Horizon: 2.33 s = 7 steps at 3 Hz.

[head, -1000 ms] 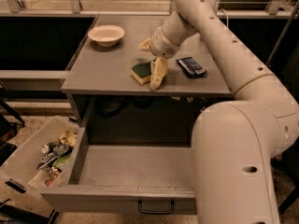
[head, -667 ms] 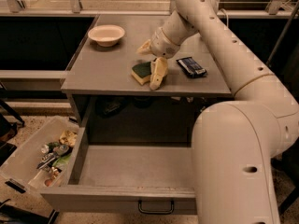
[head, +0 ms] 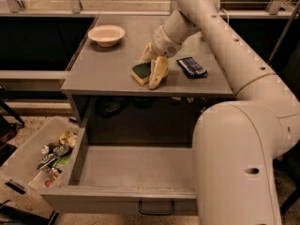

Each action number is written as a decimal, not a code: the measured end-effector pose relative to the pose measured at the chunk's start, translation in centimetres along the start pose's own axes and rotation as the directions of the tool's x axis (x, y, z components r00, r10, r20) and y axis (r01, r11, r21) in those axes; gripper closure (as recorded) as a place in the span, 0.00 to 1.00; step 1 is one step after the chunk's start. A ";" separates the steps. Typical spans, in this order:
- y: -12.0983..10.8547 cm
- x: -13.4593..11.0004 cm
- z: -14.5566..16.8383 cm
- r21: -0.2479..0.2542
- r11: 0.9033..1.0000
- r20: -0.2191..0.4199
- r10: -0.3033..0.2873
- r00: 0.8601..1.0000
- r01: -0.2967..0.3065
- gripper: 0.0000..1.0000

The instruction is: Place sponge into top drawer

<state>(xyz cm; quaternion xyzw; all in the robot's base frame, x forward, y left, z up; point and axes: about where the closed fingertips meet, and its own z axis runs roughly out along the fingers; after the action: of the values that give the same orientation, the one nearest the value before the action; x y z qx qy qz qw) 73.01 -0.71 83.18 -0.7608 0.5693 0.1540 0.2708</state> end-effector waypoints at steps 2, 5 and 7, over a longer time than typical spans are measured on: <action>-0.1 -0.5 -0.7 0.000 1.000 0.000 0.000 1.000 0.000 1.00; 6.4 -10.3 -19.2 0.480 0.837 0.093 0.247 0.964 -0.261 1.00; 8.6 -13.9 -21.3 0.544 0.789 0.121 0.263 0.957 -0.286 1.00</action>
Offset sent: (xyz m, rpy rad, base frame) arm -0.0930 -0.0095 0.0527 -0.0057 -0.1107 -0.2185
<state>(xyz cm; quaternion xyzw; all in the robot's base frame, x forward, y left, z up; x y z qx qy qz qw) 59.06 -4.09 105.81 -0.5551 0.6882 0.0345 0.4658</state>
